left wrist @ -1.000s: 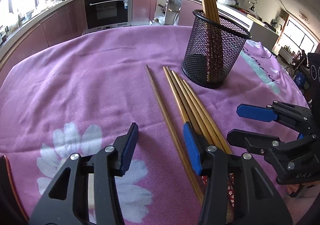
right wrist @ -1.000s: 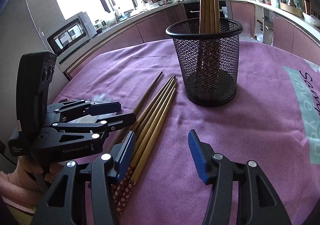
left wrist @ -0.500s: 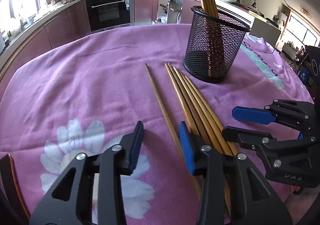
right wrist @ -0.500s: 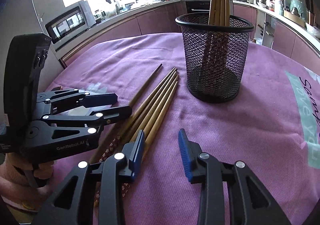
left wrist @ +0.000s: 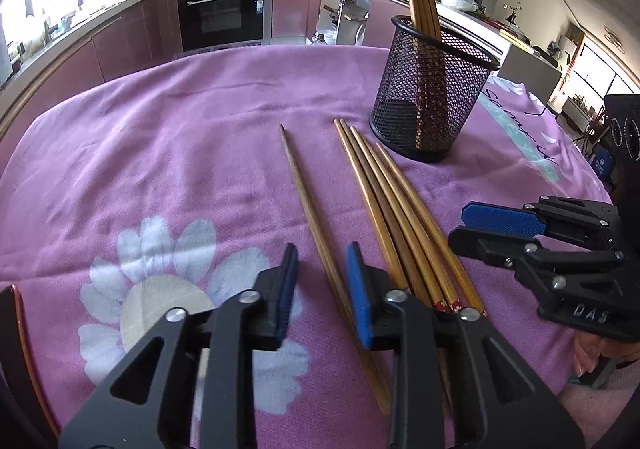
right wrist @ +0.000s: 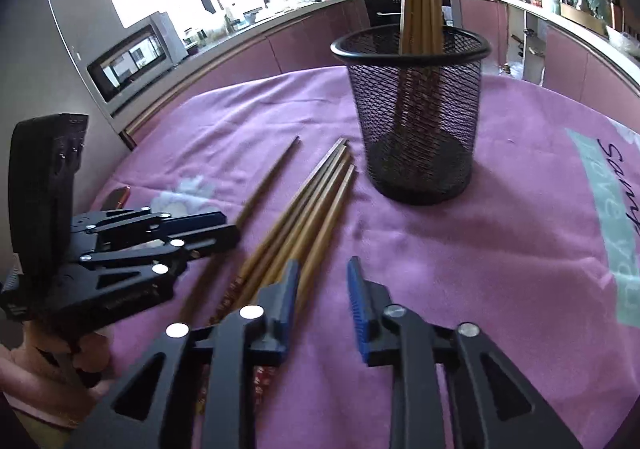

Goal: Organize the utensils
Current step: 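Lower and close the left gripper on a chopstick while the right gripper grasps another, then lift the left gripper's chopstick toward the mesh holder while the right gripper carries its own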

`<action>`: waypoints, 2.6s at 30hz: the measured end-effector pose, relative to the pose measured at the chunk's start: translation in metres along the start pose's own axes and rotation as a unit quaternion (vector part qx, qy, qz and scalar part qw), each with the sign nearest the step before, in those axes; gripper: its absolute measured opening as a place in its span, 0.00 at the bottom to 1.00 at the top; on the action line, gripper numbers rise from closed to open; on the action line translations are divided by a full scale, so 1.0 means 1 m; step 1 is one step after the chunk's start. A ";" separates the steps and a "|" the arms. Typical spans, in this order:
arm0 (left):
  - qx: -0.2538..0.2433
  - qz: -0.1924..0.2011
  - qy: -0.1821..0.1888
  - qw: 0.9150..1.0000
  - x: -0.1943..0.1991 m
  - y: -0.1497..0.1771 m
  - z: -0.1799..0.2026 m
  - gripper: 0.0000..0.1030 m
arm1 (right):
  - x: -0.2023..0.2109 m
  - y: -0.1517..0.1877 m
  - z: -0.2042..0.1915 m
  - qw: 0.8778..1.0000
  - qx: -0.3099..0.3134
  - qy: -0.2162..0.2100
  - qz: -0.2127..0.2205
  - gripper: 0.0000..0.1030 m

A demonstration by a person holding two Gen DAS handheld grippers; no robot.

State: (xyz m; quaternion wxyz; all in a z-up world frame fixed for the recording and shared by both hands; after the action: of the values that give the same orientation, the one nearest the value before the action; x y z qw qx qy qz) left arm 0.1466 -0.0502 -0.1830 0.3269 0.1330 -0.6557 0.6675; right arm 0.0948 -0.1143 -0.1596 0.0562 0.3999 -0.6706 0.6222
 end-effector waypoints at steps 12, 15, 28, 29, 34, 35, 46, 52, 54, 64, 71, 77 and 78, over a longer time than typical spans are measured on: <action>-0.008 -0.005 -0.004 1.000 -0.012 -0.007 -0.003 0.20 | -0.009 0.004 0.000 0.999 0.034 0.027 -0.020 0.14; -0.008 -0.006 -0.005 1.000 -0.014 -0.008 -0.003 0.21 | -0.012 0.002 0.001 0.999 0.037 0.030 -0.021 0.14; -0.004 -0.003 -0.017 1.000 -0.026 -0.016 -0.002 0.11 | -0.020 -0.005 0.005 0.999 0.024 0.033 -0.012 0.09; -0.001 -0.003 -0.018 1.000 -0.026 -0.016 -0.002 0.11 | -0.020 -0.006 0.006 0.999 0.021 0.032 -0.012 0.08; 0.009 -0.001 -0.018 1.000 -0.023 -0.015 -0.003 0.07 | -0.016 -0.007 0.010 1.000 0.009 0.026 -0.008 0.05; 0.009 -0.001 -0.017 1.000 -0.022 -0.014 -0.003 0.07 | -0.015 -0.007 0.010 1.000 0.008 0.024 -0.006 0.05; 0.019 0.018 0.006 1.000 0.002 -0.025 0.002 0.07 | 0.012 -0.020 0.002 0.999 0.001 -0.016 0.027 0.05; 0.024 0.031 0.022 0.999 0.014 -0.033 0.008 0.07 | 0.029 -0.029 -0.001 0.998 -0.003 -0.029 0.051 0.05; 0.024 0.034 0.025 0.999 0.018 -0.036 0.009 0.07 | 0.032 -0.032 0.000 0.998 -0.005 -0.032 0.057 0.05; 0.031 0.052 0.047 0.997 0.037 -0.048 0.012 0.07 | 0.042 -0.049 0.004 0.996 -0.013 -0.036 0.082 0.05; 0.029 0.062 0.051 0.996 0.045 -0.056 0.015 0.07 | 0.046 -0.053 0.007 0.995 -0.011 -0.034 0.091 0.05; 0.029 0.069 0.053 0.996 0.049 -0.061 0.017 0.07 | 0.047 -0.055 0.007 0.995 -0.011 -0.034 0.096 0.05; 0.030 0.071 0.055 0.996 0.050 -0.063 0.017 0.07 | 0.048 -0.056 0.007 0.995 -0.011 -0.033 0.098 0.05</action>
State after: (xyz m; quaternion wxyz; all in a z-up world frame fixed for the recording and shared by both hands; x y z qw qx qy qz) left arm 0.1429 -0.0583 -0.1011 0.3098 0.0588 -0.6245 0.7146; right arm 0.0998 -0.1379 -0.0892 -0.0229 0.3524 -0.7146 0.6039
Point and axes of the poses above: each gripper's, at about its wrist camera, not at the fingertips, and x roughly against the way its jaws point, z to its right, y to its underside, the point moved 9 cm from there along -x, roughly the way its jaws point, and after that the axes turned 14 degrees about z, right-handed, at the moved point
